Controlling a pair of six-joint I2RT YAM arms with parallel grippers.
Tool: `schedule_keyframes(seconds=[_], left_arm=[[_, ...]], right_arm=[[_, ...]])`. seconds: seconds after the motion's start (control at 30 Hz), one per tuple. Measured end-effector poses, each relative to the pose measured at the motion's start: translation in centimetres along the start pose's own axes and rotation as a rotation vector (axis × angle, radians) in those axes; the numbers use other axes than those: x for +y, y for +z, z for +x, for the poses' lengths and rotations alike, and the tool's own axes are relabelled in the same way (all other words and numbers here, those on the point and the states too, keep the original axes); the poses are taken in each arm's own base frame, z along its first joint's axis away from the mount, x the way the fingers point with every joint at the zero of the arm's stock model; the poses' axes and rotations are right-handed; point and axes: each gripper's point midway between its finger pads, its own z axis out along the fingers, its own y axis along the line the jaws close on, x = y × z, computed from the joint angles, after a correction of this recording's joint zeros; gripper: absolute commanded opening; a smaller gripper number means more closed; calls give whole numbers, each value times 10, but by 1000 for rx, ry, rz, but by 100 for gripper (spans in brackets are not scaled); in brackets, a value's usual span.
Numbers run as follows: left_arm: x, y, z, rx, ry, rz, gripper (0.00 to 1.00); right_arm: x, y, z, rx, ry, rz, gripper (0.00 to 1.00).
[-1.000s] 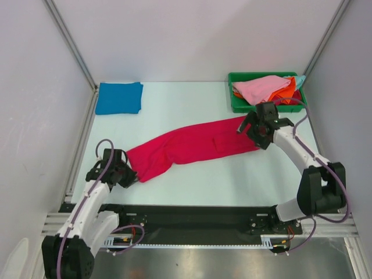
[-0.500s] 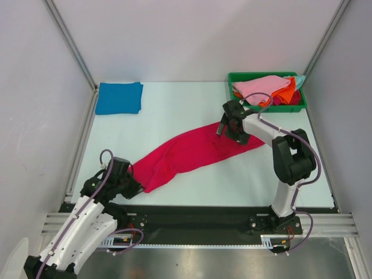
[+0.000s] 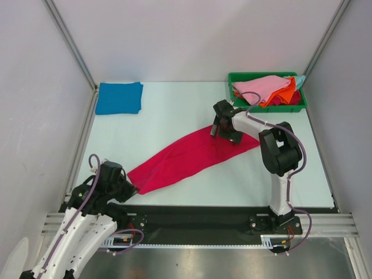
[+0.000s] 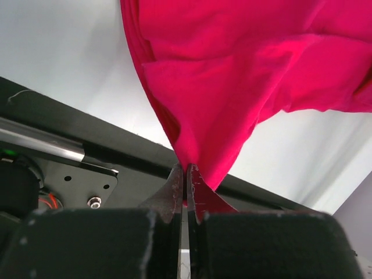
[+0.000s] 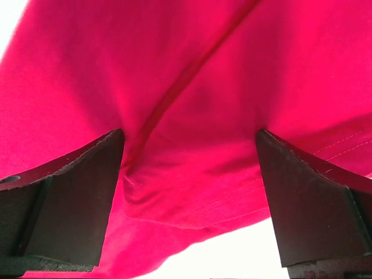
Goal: Fold and stack the t-shirts
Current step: Fold the tshirt
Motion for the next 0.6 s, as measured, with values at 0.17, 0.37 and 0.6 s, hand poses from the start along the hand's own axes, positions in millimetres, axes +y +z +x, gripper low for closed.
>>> schedule_keyframes(seconds=[0.17,0.37,0.6], left_arm=[[-1,-16,-6,-37,-3,19,4],[5,-26,-10,-72,-22,16,7],[2,-39,-16,-110,-13,56,10]], right_arm=[[8,3,2,-11,-49,30,100],[29,4,6,-20,-109,21,100],[66,1,18,-38,-212,-30,100]])
